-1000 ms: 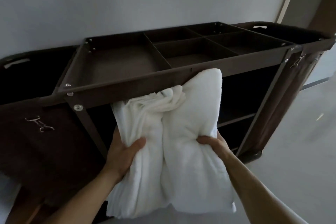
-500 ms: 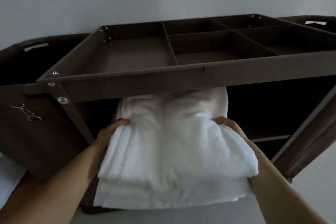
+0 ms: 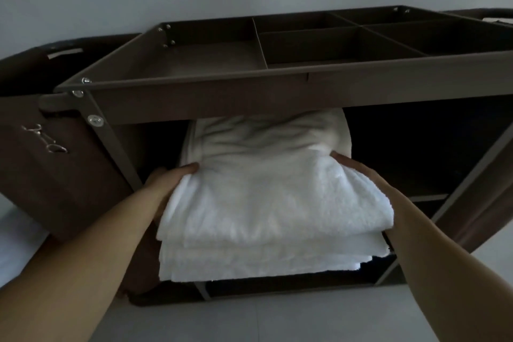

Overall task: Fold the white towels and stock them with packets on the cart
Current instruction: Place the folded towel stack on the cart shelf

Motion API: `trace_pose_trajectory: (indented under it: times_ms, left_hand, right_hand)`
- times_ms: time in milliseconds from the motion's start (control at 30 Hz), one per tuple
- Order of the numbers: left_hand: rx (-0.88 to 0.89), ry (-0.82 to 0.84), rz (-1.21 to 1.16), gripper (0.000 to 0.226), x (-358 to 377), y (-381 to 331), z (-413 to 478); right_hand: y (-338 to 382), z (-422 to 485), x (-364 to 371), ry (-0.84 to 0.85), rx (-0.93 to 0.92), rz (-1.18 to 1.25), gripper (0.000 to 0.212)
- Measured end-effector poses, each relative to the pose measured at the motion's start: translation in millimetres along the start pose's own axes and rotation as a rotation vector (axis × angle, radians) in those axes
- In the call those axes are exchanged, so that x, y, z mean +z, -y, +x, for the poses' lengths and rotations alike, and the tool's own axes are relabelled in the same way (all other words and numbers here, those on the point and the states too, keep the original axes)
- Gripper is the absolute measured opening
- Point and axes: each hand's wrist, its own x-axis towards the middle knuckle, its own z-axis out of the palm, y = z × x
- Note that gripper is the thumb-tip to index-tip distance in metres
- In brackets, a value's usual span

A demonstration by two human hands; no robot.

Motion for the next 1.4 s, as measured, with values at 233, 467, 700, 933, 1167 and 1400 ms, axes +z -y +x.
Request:
trace_pose_trajectory:
  times_ms: [233, 467, 700, 933, 1167, 1400]
  left_hand:
    - [0.867, -0.038, 1.171, 0.080, 39.9, -10.6, -108.8]
    - [0.880, 0.250, 1.481, 0.092, 71.5, 17.1, -116.5]
    - [0.929, 0.264, 1.464, 0.093, 57.8, 27.4, -120.0]
    - [1.541, -0.102, 0.995, 0.083, 50.3, 55.6, -132.5]
    - [1.540, -0.133, 1.345, 0.116, 53.5, 37.5, -67.0]
    - [1.637, -0.027, 1.420, 0.117, 65.9, -6.2, -26.9]
  right_hand:
    - [-25.6, -11.4, -28.8, 0.350, -0.050, 0.284, 0.059]
    - [-83.9, -37.2, -20.2, 0.342, -0.055, 0.448, 0.055]
    - [-100.0, -44.3, 0.4, 0.317, 0.057, 0.540, 0.078]
    - [-32.5, -46.3, 50.2, -0.305, 0.297, 0.644, 0.049]
    - [36.7, -9.9, 92.6, -0.765, 0.112, 0.229, 0.044]
    - [25.4, 2.4, 69.3, -0.617, -0.010, 0.117, 0.023]
